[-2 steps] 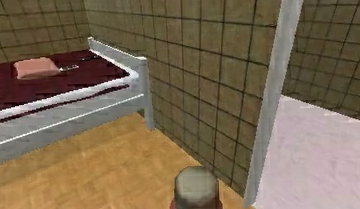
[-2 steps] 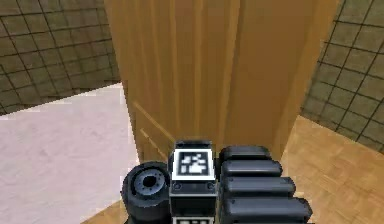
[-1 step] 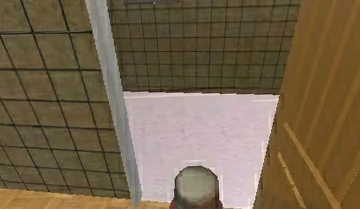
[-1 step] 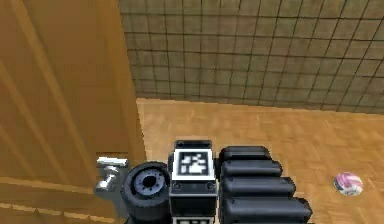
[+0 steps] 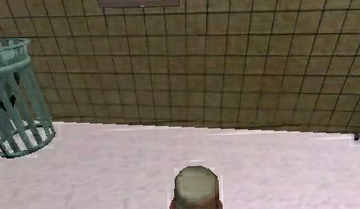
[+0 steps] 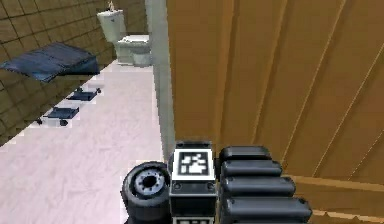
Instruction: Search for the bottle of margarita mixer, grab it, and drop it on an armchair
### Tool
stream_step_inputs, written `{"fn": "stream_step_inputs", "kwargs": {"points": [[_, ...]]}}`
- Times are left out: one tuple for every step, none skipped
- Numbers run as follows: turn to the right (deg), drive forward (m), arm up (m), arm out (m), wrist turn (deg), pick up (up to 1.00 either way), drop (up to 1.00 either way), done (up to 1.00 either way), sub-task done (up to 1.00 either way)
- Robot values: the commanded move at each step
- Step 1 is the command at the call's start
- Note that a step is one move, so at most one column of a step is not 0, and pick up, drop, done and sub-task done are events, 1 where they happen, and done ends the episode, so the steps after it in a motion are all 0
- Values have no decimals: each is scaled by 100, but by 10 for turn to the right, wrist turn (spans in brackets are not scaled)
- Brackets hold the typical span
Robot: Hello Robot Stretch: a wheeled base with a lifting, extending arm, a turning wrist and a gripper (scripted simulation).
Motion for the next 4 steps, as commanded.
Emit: {"fn": "stream_step_inputs", "kwargs": {"points": [[60, 0, 0, 0, 0, 0, 0, 0, 0], [0, 15, 0, 0, 0, 0, 0, 0, 0], [450, 0, 0, 0, 0, 0, 0, 0, 0], [60, 0, 0, 0, 0, 0, 0, 0, 0]]}}
